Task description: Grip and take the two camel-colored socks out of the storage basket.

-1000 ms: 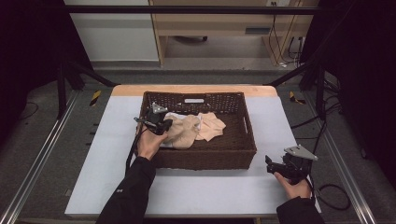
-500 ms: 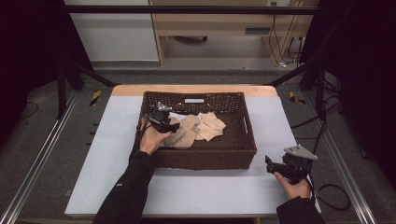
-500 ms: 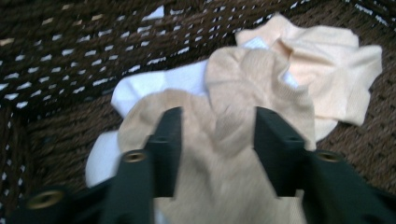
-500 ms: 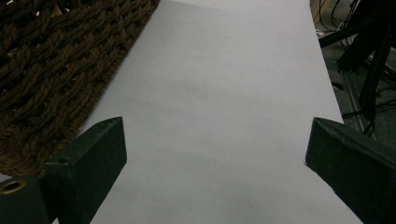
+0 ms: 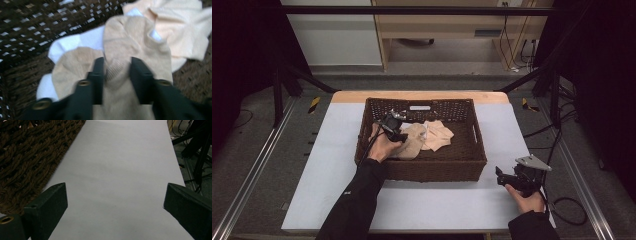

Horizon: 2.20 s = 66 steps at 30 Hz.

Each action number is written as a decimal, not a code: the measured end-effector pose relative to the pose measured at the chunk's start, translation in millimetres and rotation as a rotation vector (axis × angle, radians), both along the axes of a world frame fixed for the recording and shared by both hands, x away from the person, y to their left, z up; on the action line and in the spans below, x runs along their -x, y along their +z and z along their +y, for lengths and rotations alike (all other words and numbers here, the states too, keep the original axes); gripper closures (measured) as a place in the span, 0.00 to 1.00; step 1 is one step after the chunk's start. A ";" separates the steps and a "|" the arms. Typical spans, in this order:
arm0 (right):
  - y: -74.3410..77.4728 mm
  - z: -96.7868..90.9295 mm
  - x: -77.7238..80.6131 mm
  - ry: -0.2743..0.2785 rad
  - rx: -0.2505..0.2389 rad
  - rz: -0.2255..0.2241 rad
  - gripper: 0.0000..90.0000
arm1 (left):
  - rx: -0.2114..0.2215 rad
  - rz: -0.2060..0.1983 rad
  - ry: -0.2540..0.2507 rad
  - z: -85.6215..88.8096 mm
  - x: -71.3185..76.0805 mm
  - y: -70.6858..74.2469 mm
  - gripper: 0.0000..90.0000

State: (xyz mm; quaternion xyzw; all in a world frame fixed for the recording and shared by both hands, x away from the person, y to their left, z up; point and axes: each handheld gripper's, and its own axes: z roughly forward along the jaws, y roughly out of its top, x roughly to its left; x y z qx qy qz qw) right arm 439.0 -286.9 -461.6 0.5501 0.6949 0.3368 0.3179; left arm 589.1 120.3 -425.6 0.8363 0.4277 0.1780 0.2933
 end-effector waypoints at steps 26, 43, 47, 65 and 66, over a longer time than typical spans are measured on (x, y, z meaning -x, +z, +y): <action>1.9 -4.2 1.6 -0.020 -0.005 -0.010 0.06 | 0.385 -0.342 -0.031 35.8 51.2 81.6 0.94; 2.3 -6.4 2.6 -0.026 -0.004 -0.010 0.06 | 0.477 -0.468 -0.163 41.4 129.3 153.5 0.94; 2.4 -6.2 3.3 -0.027 -0.007 -0.008 0.06 | 0.476 -0.464 -0.202 41.8 148.2 155.6 0.94; 2.4 -6.2 5.5 -0.029 -0.009 -0.006 0.06 | 0.438 -0.406 -0.307 51.2 219.8 98.5 0.94; 2.4 -6.4 5.4 -0.028 -0.008 -0.008 0.06 | 0.428 -0.393 -0.307 51.4 222.1 92.3 0.94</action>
